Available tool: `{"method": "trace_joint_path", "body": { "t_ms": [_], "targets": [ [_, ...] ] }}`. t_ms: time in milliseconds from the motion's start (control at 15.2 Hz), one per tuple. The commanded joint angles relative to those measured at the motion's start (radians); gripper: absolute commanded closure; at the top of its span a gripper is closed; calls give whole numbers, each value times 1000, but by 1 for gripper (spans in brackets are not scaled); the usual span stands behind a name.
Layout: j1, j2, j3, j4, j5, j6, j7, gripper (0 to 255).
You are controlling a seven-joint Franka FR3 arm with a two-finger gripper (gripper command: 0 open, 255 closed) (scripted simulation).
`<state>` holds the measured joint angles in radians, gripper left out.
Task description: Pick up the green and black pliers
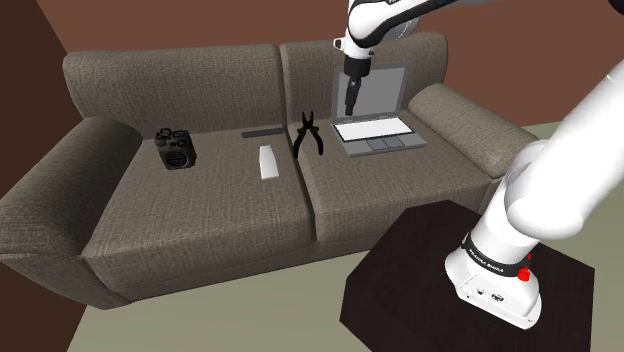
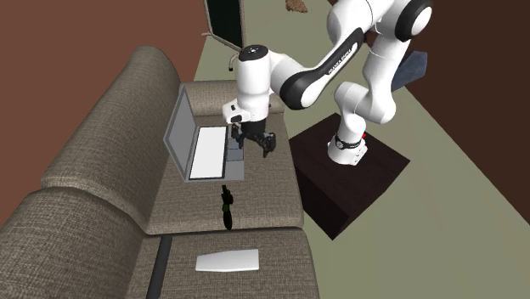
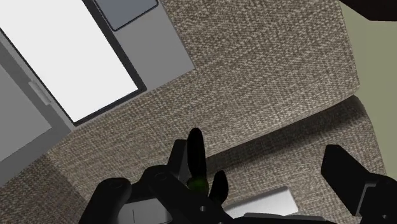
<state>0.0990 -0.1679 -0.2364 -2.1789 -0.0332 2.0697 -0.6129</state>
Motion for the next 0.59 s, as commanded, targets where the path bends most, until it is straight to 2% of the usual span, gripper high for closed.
{"method": "trace_joint_path", "body": {
  "t_ms": [0, 528],
  "targets": [
    [8, 79, -14, 46, 34, 32, -75, 0],
    [-4, 399, -1, 306, 181, 73, -339, 0]
  ]
}}
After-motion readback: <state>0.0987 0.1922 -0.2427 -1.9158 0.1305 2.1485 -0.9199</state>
